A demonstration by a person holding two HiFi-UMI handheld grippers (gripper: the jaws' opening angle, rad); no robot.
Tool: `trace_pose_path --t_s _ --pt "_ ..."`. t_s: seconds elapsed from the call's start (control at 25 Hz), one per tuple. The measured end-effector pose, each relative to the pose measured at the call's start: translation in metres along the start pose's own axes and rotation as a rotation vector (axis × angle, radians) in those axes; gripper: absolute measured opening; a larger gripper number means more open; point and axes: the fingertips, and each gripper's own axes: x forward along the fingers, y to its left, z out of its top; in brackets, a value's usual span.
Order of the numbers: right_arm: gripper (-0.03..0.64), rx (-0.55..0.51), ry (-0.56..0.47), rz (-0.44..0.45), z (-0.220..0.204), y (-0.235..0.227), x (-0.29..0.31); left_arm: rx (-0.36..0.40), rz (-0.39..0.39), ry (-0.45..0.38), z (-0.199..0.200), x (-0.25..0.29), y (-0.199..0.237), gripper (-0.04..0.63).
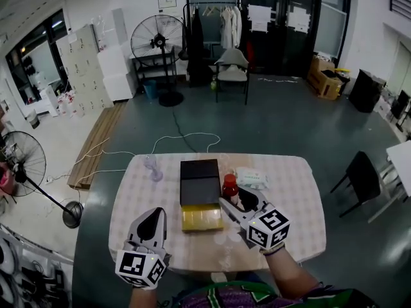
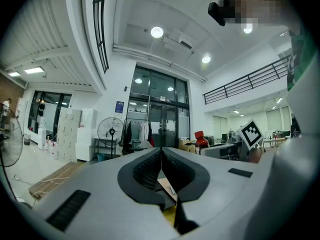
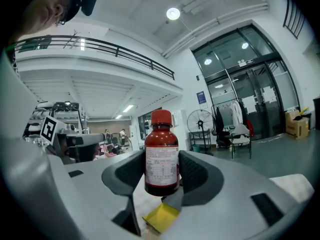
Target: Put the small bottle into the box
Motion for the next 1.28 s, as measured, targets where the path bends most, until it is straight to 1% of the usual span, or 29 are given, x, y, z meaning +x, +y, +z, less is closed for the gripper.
trace_pose_path --t_s 0.16,0.4,0.68,0.92,1.08,1.28 --pt "0.222 0.001 0.071 0.018 -0.025 -0.010 0.013 -0.013 0.015 0.015 -0.013 0.004 0.005 0.025" --pt "0.222 0.000 0.198 0.051 -0.073 -0.026 0.038 -0.029 0.059 0.032 -0.022 0.010 0.013 0.025" --pt "0.222 0.054 0.346 0.088 -0.138 -0.040 0.061 -0.062 0.117 0.059 -0.041 0.011 0.015 0.025" --pt "0.222 0.098 0.476 0.088 -0.187 -0.053 0.080 -0.058 0.152 0.083 -0.046 0.009 0.021 0.025" --pt "0.222 0.105 0.565 0.109 -0.219 -0.054 0.090 -0.071 0.190 0.098 -0.056 0.002 0.027 0.025" --pt "0.222 0.127 0.649 0.139 -0.252 -0.046 0.103 -0.079 0.221 0.119 -0.064 -0.003 0.033 0.025"
